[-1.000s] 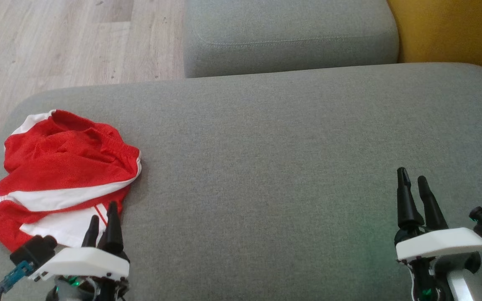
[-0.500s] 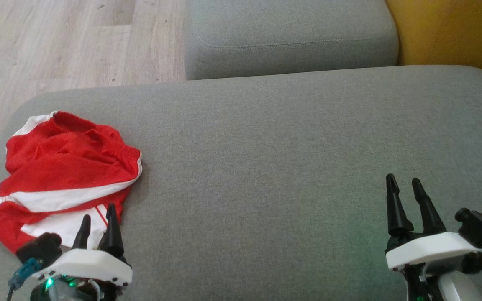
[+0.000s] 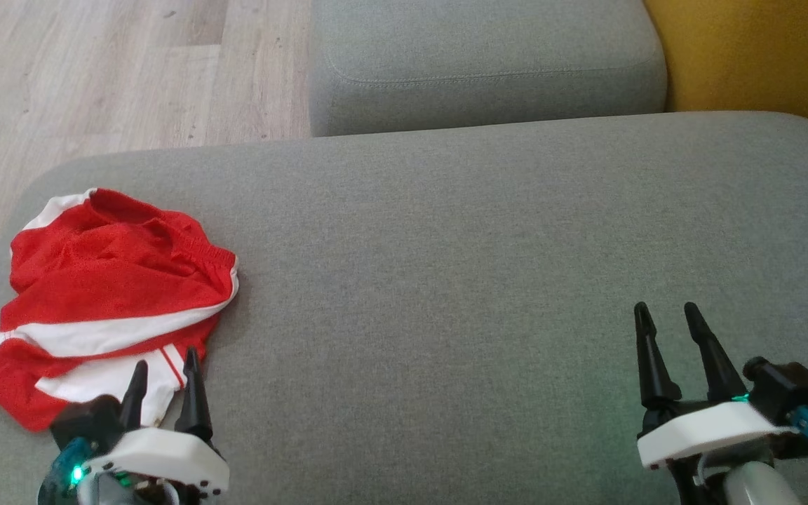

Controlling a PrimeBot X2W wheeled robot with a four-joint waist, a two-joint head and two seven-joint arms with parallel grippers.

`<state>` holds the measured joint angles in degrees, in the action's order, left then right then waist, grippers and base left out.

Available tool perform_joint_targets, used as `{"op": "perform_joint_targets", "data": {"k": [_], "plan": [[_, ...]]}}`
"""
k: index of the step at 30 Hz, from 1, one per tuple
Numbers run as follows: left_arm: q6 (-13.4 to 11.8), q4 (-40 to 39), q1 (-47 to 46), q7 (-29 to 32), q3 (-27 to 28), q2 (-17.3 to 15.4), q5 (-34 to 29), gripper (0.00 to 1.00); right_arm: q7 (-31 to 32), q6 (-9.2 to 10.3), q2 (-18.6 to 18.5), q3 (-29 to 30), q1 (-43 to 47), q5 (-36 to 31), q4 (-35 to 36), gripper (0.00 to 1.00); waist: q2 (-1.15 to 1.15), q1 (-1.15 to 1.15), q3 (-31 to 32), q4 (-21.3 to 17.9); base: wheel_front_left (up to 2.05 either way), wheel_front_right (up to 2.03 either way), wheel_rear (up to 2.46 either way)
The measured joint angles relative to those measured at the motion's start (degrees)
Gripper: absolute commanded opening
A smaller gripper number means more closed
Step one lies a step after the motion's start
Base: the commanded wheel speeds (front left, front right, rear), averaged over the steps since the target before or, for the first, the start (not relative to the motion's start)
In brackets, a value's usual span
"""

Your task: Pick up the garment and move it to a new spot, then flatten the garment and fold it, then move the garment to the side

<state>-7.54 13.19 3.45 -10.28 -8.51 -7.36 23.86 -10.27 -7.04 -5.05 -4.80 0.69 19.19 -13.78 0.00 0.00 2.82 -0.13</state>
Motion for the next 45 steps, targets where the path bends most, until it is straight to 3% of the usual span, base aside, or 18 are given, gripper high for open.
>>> {"op": "perform_joint_targets", "data": {"k": [24, 45], "plan": [[-1.12, 2.61, 0.7, -4.0, -3.59, -1.55, -14.59, 1.0, -3.94, 0.0, 1.05, 0.55, 0.05, -14.12, -2.14, 1.0, 0.0, 0.0, 0.64, 0.02, 0.0, 0.0, 0.0], [-1.55, 2.97, 0.79, -4.01, -2.53, -1.55, -13.52, 1.0, -3.96, -0.01, 1.55, 1.76, 0.05, -12.63, -3.44, 1.0, 0.0, 0.0, 0.56, -0.03, 0.0, 0.0, 0.0]]}}
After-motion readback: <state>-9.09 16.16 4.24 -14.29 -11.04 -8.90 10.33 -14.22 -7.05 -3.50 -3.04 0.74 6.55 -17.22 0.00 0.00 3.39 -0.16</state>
